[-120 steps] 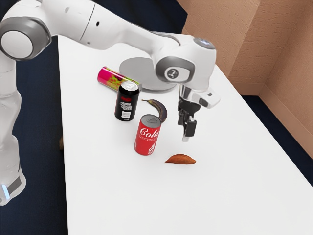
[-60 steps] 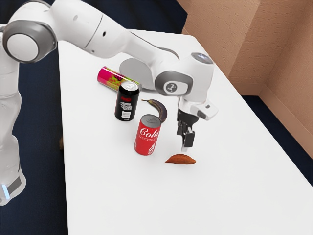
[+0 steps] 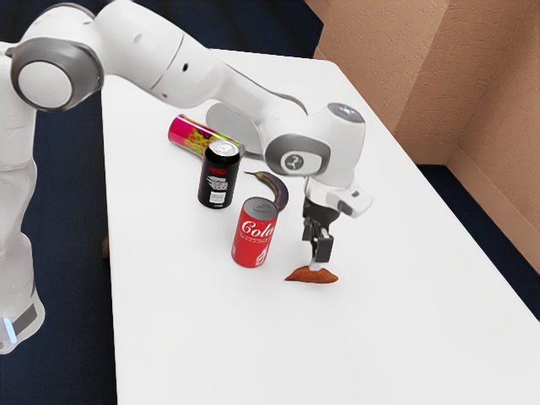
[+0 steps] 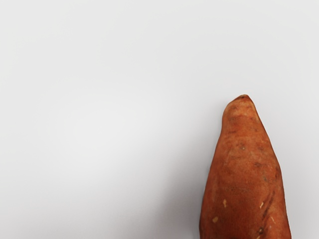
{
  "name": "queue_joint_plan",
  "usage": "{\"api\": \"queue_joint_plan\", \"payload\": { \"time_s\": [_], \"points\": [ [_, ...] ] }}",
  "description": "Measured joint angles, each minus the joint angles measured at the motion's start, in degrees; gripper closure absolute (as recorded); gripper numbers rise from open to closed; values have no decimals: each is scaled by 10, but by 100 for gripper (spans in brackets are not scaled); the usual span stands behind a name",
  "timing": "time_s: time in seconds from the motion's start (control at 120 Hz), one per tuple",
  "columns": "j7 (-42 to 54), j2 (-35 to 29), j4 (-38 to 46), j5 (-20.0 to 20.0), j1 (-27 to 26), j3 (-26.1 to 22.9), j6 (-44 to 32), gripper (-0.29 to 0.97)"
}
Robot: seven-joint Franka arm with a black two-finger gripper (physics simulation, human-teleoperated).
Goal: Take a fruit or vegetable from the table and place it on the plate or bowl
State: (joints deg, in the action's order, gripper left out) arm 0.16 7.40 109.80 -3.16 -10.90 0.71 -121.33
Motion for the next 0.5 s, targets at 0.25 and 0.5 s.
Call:
{"api": "queue_joint_plan", "payload": {
  "time_s": [0.25,0.5],
  "points": [
    [0,4,10,0,0,0,-10,0],
    [-1,8,10,-1,0,0,-16,0]
  ]
}}
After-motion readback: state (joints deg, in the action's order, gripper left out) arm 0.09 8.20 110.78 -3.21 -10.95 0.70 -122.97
